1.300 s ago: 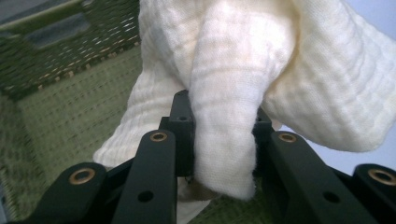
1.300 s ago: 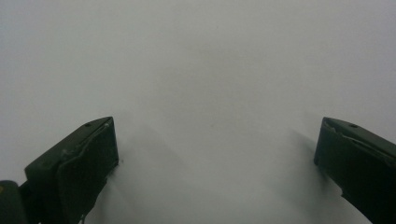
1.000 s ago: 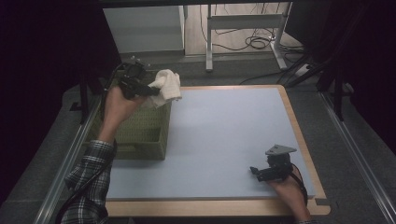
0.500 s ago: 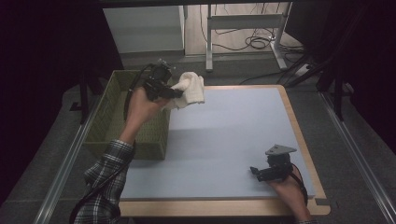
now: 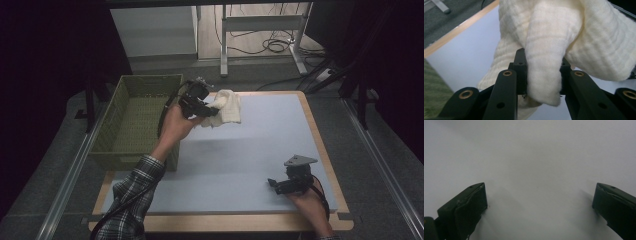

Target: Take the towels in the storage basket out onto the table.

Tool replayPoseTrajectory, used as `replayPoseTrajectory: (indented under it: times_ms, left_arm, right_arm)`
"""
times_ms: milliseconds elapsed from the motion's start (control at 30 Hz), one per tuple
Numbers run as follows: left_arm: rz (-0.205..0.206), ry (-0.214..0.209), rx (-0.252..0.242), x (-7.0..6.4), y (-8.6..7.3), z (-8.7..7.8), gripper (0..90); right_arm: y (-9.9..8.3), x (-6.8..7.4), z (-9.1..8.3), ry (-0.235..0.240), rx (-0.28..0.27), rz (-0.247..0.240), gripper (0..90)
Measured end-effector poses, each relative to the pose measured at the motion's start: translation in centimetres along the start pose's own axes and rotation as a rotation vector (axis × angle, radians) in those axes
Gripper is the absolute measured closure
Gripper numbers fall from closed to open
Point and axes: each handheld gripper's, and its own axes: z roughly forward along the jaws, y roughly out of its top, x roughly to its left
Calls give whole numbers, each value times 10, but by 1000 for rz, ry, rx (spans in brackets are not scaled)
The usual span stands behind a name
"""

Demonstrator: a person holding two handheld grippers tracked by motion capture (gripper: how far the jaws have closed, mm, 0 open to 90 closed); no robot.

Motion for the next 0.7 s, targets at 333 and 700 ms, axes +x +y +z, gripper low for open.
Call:
replayPoseTrajectory:
  times_ms: [333,700]
  left_arm:
    - [18,-35,13,-15,-18,48,703]
    - [29,-49,2,-24,-41,92,684]
  right_arm:
    - [0,0,0,-1,-1,-2,0]
    - [0,0,0,-2,-1,-2,0]
